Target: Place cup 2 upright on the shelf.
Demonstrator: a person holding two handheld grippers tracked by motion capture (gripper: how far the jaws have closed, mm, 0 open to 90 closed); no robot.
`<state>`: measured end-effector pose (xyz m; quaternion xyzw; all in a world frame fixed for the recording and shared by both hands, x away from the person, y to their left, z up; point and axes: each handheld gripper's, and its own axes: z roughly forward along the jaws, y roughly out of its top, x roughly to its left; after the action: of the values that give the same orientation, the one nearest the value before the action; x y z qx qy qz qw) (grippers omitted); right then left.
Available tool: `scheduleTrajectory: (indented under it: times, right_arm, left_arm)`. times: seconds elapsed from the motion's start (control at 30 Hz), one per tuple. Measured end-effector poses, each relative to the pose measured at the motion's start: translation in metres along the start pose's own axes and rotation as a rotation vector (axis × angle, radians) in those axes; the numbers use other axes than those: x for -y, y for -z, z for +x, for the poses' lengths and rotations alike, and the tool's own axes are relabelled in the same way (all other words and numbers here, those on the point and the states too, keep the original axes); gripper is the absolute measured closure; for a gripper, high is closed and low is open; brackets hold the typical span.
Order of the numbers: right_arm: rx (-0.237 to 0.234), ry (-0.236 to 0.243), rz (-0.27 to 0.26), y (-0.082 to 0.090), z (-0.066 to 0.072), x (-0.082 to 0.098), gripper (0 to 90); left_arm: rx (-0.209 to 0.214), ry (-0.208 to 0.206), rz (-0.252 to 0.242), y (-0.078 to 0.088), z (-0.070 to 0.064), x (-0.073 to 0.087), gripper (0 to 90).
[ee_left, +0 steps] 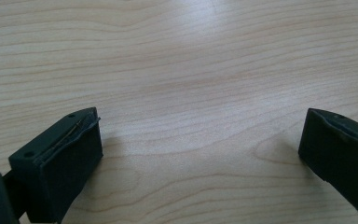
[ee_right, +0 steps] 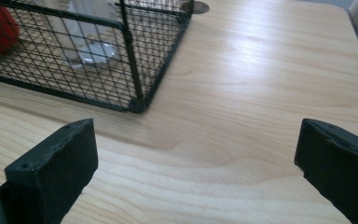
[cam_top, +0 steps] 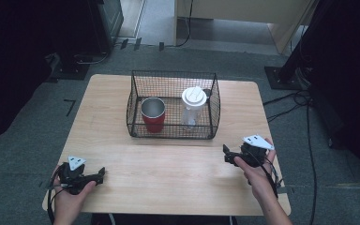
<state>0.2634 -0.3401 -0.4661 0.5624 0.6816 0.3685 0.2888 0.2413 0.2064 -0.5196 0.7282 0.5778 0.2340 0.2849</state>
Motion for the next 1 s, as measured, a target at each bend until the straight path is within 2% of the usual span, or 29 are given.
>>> scheduleTrajectory:
  times: [0.13,0.7,1.0]
  right_arm:
    - [0.005,-0.013,0.015,0.003,-0.01,0.009,0.0]
    - [0.083,-0.067,0.077,0.019,-0.057,0.052,0.0]
    - [0.108,-0.087,0.1,0.028,-0.072,0.068,0.0]
  left_arm:
    - [0.0,0.0,0.0,0.0,0.0,0.0,0.0]
    - [0.0,0.0,0.0,0.0,0.0,0.0,0.0]
    - [0.0,0.0,0.0,0.0,0.0,0.0,0.0]
